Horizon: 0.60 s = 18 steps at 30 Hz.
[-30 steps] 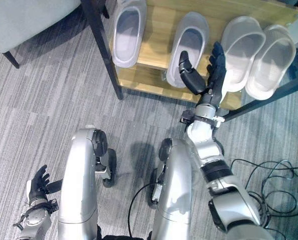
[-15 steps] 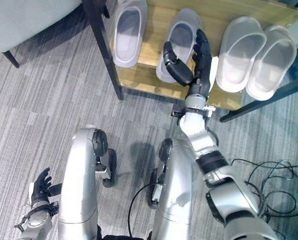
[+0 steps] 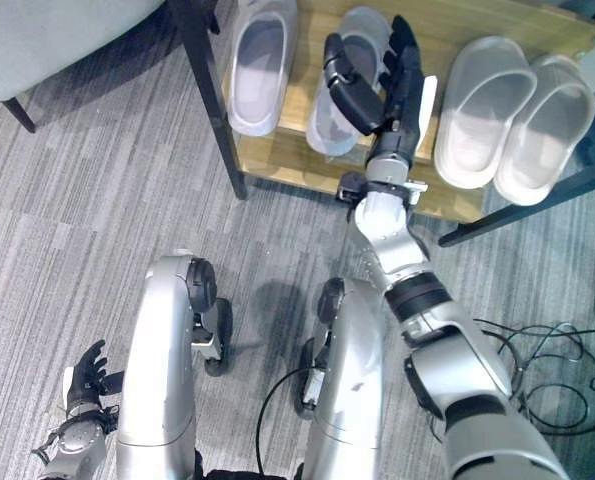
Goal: Arrange the slippers neatly on the shoe rack.
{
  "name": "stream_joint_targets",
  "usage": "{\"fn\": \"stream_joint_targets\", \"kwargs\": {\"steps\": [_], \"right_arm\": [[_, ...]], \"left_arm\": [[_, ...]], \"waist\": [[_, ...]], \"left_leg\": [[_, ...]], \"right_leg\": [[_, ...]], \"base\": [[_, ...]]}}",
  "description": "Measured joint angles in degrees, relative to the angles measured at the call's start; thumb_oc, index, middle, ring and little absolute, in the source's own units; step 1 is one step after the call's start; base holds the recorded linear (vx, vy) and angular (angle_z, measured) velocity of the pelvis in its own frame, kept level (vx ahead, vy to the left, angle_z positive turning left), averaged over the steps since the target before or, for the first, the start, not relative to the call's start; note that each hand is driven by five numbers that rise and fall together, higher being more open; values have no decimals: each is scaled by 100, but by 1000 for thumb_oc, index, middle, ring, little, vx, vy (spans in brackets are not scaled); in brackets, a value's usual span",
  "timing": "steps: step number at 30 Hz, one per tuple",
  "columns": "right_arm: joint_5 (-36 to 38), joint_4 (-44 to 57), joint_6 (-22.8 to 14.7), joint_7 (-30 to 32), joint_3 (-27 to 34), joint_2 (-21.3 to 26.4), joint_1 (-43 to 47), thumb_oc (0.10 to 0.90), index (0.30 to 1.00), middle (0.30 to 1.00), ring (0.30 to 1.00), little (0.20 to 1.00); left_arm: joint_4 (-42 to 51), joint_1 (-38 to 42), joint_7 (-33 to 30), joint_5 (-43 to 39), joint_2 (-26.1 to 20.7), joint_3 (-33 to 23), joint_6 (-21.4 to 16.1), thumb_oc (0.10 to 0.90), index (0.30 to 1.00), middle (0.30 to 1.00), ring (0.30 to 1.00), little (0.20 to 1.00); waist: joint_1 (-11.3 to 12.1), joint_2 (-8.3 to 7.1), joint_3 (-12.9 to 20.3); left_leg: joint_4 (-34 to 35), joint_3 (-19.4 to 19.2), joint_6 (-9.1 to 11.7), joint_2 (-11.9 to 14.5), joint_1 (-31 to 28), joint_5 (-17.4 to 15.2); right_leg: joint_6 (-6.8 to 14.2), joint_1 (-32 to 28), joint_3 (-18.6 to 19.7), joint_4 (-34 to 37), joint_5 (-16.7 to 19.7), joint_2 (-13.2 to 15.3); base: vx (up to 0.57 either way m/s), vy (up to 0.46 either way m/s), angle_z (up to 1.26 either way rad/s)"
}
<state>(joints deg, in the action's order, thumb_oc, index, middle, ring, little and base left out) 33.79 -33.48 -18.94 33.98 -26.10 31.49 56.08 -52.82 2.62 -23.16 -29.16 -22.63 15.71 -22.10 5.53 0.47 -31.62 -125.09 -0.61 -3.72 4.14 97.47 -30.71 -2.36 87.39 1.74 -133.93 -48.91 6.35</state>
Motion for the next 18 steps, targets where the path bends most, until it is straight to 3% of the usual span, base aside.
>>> {"fn": "stream_joint_targets", "kwargs": {"steps": [18], "right_arm": [[60,55,-85,286,475,-4,-219,800,900,900,900,900]], "left_arm": [[-5,16,-9,124,2,-3,45,800,900,900,900,900]], "waist": [[-26,-8,-5]], "left_leg": [[-3,1,2,-4,9,-4]], "right_leg": [[2,6,-3,-4,-1,-6]], "base": [[0,0,0]]}}
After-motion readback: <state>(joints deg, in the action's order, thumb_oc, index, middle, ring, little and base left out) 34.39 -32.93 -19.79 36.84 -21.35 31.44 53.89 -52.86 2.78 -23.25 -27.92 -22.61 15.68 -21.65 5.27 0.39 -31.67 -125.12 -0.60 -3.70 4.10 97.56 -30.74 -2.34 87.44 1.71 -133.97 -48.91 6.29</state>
